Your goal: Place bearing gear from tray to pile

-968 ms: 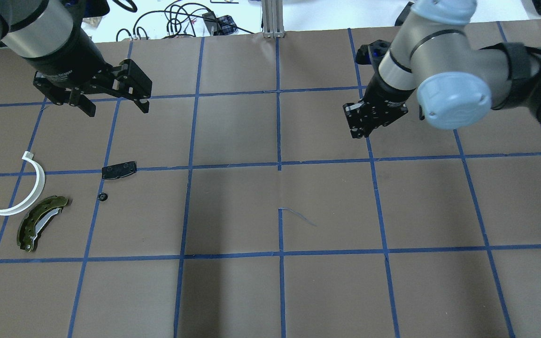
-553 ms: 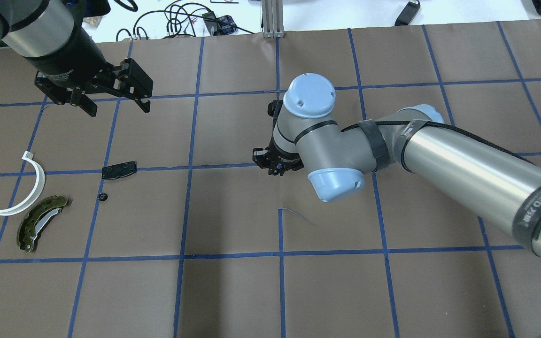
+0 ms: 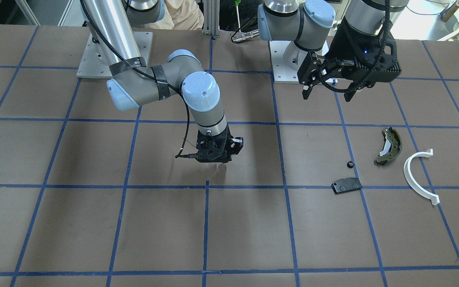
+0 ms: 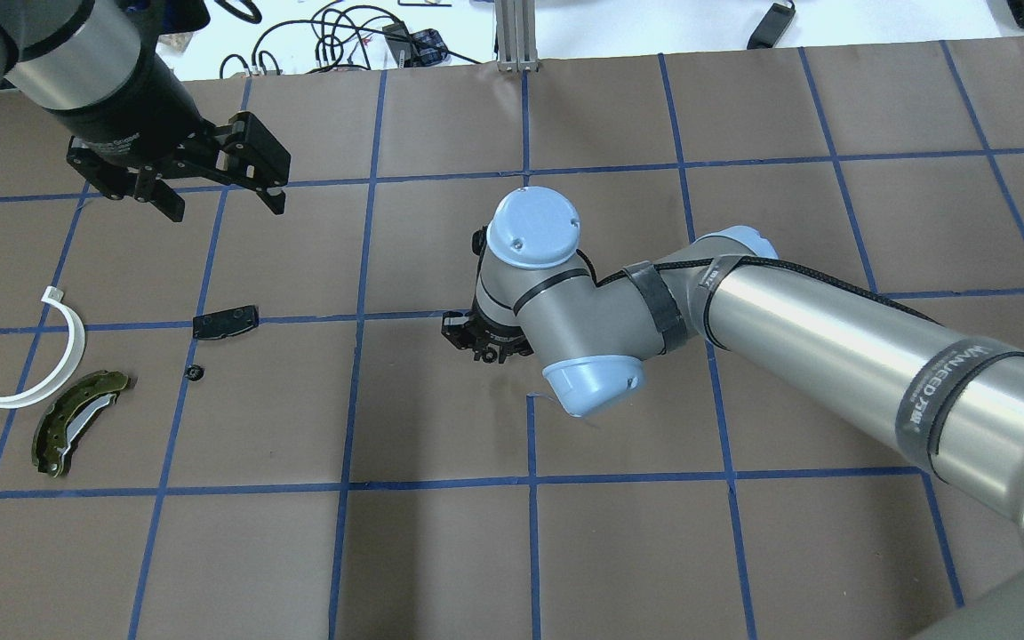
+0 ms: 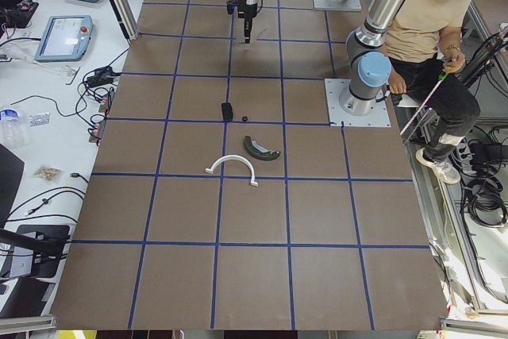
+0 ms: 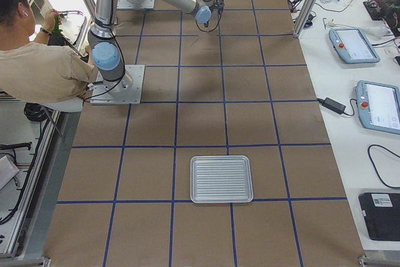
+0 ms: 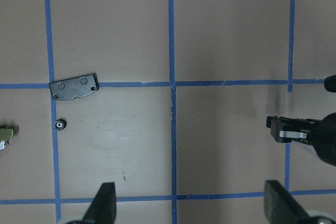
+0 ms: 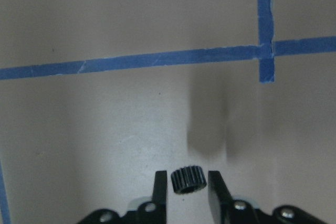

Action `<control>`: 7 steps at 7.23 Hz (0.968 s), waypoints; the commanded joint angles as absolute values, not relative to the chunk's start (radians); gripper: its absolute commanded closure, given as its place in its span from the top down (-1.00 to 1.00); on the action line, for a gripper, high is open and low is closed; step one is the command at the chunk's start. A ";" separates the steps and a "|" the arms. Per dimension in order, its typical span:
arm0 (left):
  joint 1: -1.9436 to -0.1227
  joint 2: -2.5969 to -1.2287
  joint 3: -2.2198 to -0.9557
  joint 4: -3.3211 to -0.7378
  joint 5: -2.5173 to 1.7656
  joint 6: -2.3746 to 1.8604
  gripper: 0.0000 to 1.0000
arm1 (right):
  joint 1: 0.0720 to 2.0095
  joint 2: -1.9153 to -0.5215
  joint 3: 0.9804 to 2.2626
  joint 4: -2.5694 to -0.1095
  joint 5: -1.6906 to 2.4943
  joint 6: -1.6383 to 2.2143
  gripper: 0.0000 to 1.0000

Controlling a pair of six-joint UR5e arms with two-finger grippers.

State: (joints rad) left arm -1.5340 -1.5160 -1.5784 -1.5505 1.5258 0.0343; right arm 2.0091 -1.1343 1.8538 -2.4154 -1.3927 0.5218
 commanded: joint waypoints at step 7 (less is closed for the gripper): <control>-1.532 -1.523 -1.571 -1.551 1.529 0.035 1.00 | 1.674 -1.455 1.844 -2.026 -1.499 0.119 1.00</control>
State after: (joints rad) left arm -1.5324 -1.5212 -1.5732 -1.5508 1.5310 0.0353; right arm 1.7768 -1.3808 1.8461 -2.1419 -1.4976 0.2393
